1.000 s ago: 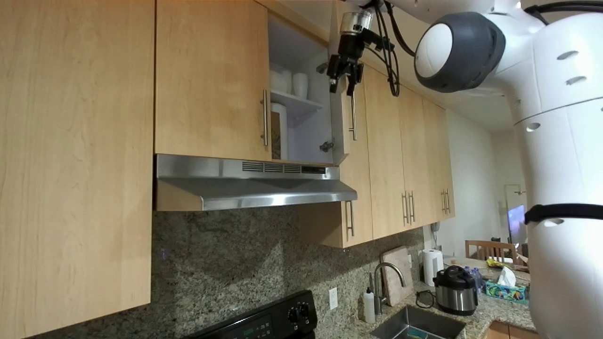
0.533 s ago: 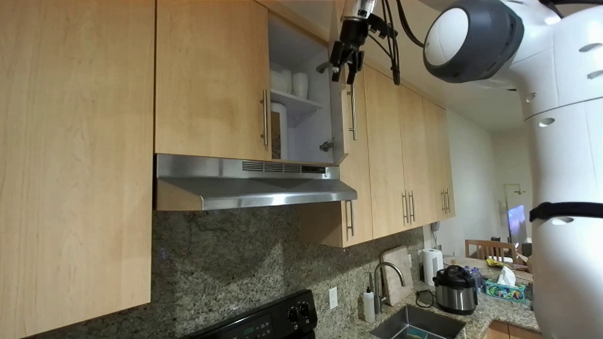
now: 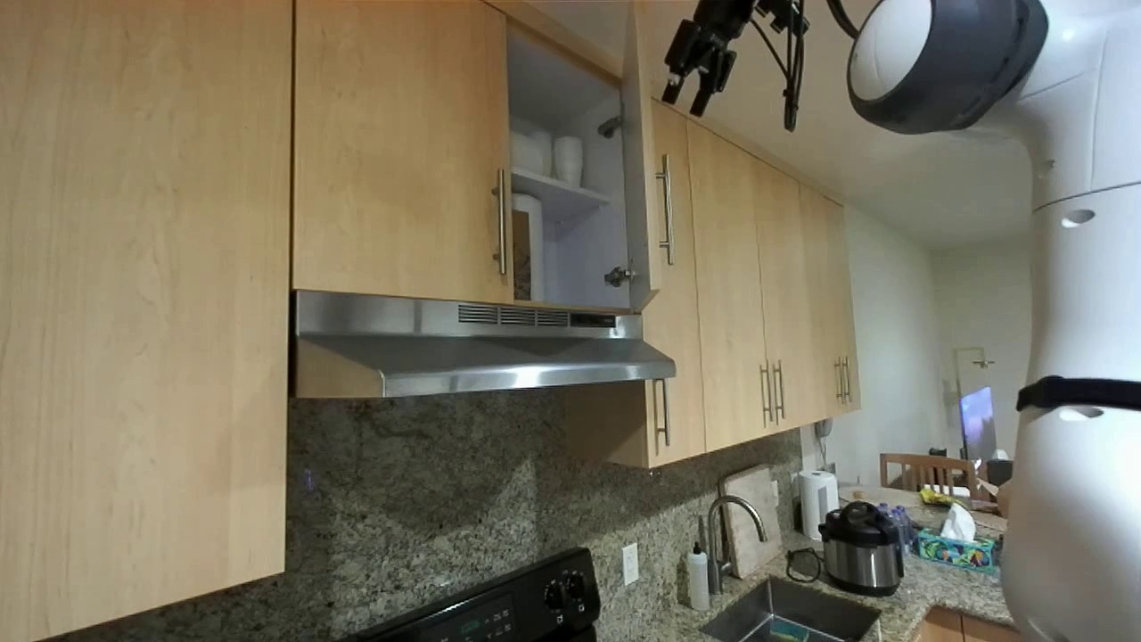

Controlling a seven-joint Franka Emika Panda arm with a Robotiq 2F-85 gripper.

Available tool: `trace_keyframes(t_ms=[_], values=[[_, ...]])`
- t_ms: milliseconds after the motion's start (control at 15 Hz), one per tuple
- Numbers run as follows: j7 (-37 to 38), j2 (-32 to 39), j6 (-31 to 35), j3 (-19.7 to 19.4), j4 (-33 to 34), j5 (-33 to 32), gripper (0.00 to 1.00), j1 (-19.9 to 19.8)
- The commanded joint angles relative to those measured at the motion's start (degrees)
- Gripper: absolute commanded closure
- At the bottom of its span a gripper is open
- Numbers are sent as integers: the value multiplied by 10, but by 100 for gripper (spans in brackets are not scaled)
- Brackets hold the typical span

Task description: Close the right cabinet door

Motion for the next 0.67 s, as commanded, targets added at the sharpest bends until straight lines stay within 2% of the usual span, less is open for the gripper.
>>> trace_keyframes(t_ms=[0, 67, 133, 333, 600], values=[[10, 1, 34, -45, -15, 69, 0, -19], [12, 7, 38, -61, -14, 85, 0, -24], [12, 21, 35, -62, -4, 113, 0, -51], [40, 43, 48, -71, -19, 165, 0, -86], [116, 76, 70, -52, -21, 230, 0, -134]])
